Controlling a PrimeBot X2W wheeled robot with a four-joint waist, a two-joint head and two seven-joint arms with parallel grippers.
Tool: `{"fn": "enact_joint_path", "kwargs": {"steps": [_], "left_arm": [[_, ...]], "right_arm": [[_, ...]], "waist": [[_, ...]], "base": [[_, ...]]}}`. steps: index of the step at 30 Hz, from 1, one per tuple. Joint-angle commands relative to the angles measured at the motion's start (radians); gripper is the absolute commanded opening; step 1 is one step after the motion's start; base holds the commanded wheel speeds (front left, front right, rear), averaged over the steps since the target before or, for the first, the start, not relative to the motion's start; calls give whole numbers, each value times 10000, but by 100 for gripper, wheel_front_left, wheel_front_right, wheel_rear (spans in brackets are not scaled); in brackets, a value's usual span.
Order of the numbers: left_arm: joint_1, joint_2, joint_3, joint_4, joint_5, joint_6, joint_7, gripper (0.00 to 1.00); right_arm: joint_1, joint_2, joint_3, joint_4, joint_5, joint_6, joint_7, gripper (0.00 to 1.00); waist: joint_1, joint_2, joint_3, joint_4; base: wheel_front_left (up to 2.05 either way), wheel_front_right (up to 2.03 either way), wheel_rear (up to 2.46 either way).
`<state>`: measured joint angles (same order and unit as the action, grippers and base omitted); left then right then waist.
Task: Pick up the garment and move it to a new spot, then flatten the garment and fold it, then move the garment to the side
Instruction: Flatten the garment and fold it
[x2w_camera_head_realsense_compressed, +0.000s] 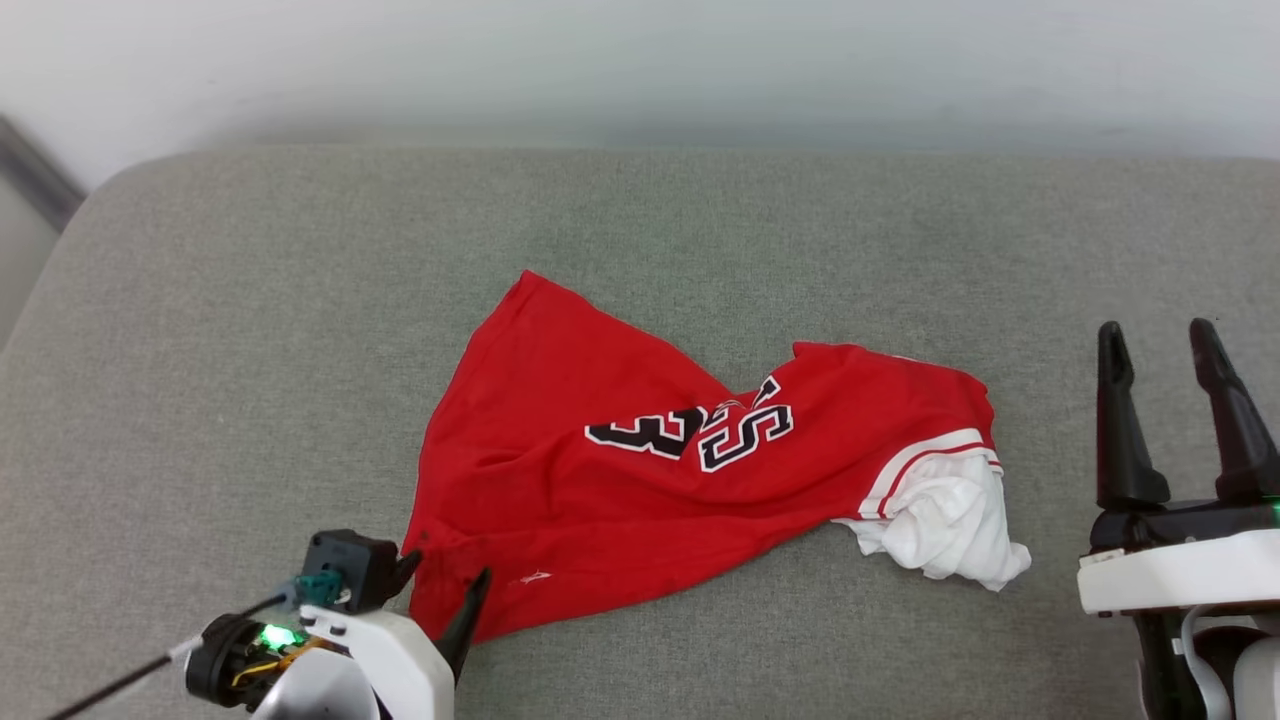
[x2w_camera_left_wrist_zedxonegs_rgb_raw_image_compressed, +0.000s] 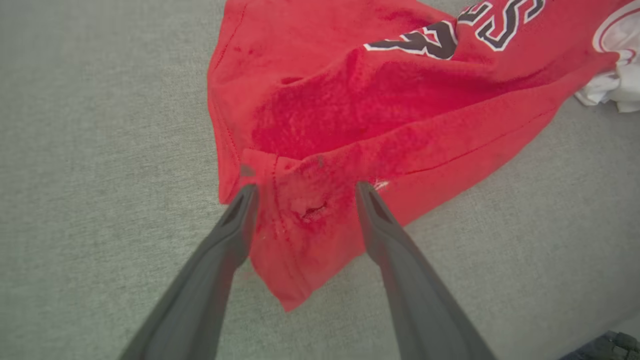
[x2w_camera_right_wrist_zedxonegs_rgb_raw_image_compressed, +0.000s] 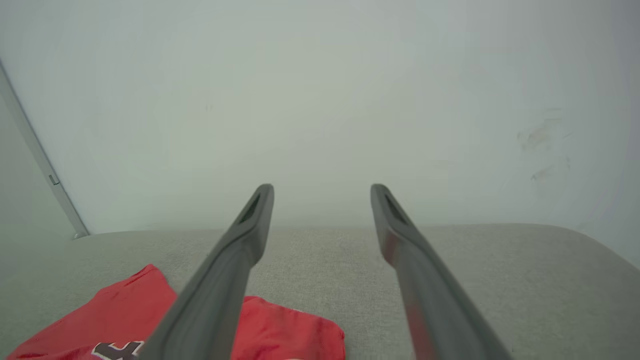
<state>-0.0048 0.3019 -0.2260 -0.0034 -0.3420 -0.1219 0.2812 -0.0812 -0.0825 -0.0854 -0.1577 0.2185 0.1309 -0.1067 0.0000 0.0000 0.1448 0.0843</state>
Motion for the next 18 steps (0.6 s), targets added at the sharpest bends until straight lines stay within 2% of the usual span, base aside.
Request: {"fn": "enact_joint_path", "kwargs": {"steps": [1, 4, 9, 13, 14, 15, 16, 18], "left_arm": [[-31, 6, 9, -173, -106, 148, 459, 100], [-68, 143, -101, -133, -35, 459, 1492, 100], [-134, 125, -294, 408, -179, 356, 1751, 100], [-215, -9, -449, 1154, -506, 200, 1570, 100], [-271, 5, -544, 1336, -549, 153, 1517, 80], [-313, 5, -615, 1480, -626, 102, 1437, 29], [-351, -8, -682, 1552, -720, 62, 1295, 0], [-454, 24, -780, 1537, -892, -4, 943, 0]], "right_arm": [[26, 72, 60, 30, -31, -3, 4, 100], [-186, 127, 198, 119, -125, -3, 34, 100], [-240, 151, 136, 151, -223, -3, 29, 100], [-272, 153, 123, 181, -280, -3, 57, 100], [-276, 155, 131, 203, -278, -3, 71, 100], [-272, 149, 158, 232, -309, -3, 85, 100], [-273, 146, 173, 258, -328, -3, 91, 100], [-279, 124, 223, 333, -371, -3, 99, 100]], "waist": [[0, 0, 119, 9], [0, 0, 443, -64], [0, 0, 658, -85], [0, 0, 678, -75], [0, 0, 654, -68], [0, 0, 607, -59], [0, 0, 557, -59], [0, 0, 419, -62]], "base": [[0, 0, 0], [0, 0, 0], [0, 0, 0], [0, 0, 0], [0, 0, 0], [0, 0, 0], [0, 0, 0], [0, 0, 0]]}}
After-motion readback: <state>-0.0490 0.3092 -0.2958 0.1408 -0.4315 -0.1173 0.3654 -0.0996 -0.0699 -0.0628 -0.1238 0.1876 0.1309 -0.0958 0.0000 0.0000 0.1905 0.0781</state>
